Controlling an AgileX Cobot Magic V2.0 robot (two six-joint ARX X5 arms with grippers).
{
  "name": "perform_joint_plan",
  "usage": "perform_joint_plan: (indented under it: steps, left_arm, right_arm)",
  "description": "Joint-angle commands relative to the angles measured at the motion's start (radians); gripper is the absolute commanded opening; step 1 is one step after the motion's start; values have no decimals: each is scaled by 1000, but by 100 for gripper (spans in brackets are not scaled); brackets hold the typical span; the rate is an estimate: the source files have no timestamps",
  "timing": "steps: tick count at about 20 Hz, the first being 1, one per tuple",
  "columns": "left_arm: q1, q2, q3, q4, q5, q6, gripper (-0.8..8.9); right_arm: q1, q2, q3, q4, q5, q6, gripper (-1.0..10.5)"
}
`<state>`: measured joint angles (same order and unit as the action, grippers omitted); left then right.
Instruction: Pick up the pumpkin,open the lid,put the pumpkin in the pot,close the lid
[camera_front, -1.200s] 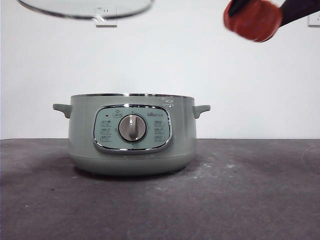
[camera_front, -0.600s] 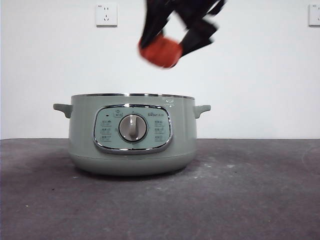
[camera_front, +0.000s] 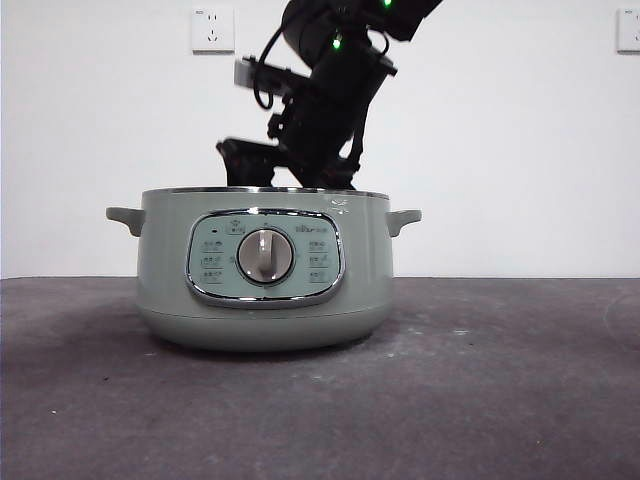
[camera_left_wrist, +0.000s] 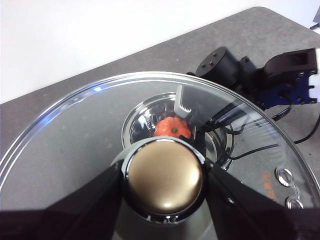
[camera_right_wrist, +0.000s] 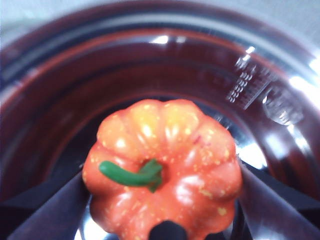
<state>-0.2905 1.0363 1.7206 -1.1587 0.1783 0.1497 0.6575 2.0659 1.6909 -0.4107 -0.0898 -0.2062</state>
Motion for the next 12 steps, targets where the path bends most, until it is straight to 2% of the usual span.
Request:
perform_joint_plan:
  steps: [1, 8, 9, 10, 11, 12]
  left_arm:
    - [2, -14, 15, 37, 8, 5, -8]
    - [2, -19, 15, 27, 10, 5, -8]
    - [2, -19, 15, 27, 10, 5, -8]
    - [2, -19, 15, 27, 10, 5, -8]
    - [2, -19, 15, 27, 10, 5, -8]
    - [2, -19, 15, 27, 10, 5, -8]
  right_arm:
    - [5, 32, 2, 3, 20, -13, -12]
    - [5, 37, 2, -67, 18, -12, -11]
    - [6, 37, 2, -67, 17, -11, 62]
    - [6, 37, 2, -67, 18, -3, 262]
    - [6, 37, 2, -67, 18, 10, 542]
    - [6, 37, 2, -67, 18, 19, 663]
